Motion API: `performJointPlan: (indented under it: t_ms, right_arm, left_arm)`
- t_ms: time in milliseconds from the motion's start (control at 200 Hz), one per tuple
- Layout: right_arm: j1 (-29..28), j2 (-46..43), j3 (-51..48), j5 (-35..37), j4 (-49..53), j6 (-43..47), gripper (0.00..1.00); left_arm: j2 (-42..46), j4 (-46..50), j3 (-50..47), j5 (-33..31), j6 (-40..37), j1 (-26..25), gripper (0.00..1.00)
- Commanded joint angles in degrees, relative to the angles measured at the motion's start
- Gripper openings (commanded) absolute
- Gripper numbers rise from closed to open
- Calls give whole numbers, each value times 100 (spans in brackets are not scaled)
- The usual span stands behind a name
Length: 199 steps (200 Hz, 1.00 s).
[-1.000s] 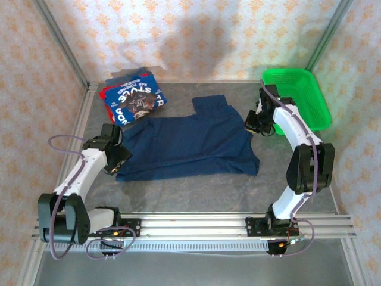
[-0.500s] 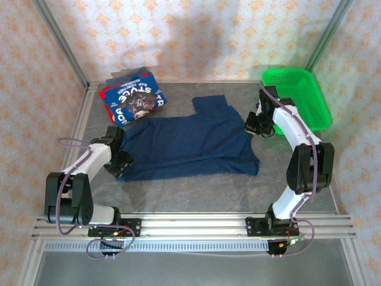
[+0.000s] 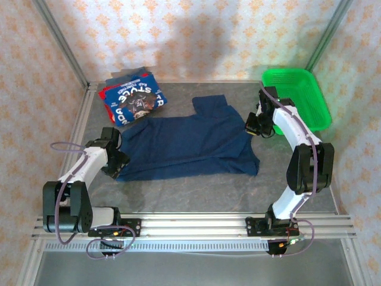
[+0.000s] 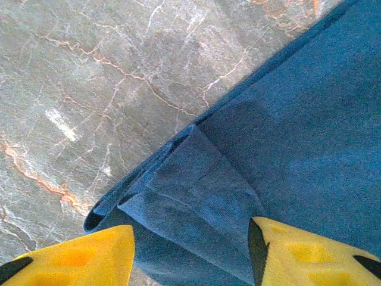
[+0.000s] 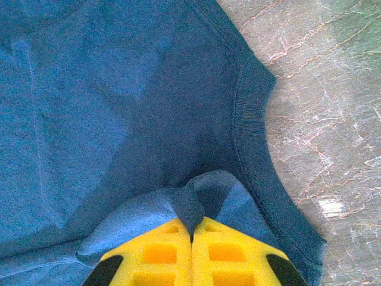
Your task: Fold and stack the t-shirts
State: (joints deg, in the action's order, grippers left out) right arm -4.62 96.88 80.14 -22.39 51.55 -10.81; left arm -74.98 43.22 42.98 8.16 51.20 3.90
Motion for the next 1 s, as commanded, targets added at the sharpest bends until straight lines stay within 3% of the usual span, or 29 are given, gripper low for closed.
performJointPlan:
  t_ms: [0,345,826,991]
  right_arm:
    - [-21,-193,4,165,66,52,0]
    - [-21,-237,-47,183,66,35,0]
    - [-21,-242,-54,191,22,-50,0]
    - [-21,-235,-51,189,13,-66,0]
  left_arm:
    - [-104,89,-24,-75,148,58,53]
    - [-286,-55,-108,-51,213,93,47]
    - [-737,-349,65,-124,68,124,0]
    - [-705,-391,118,-130,42,150,0]
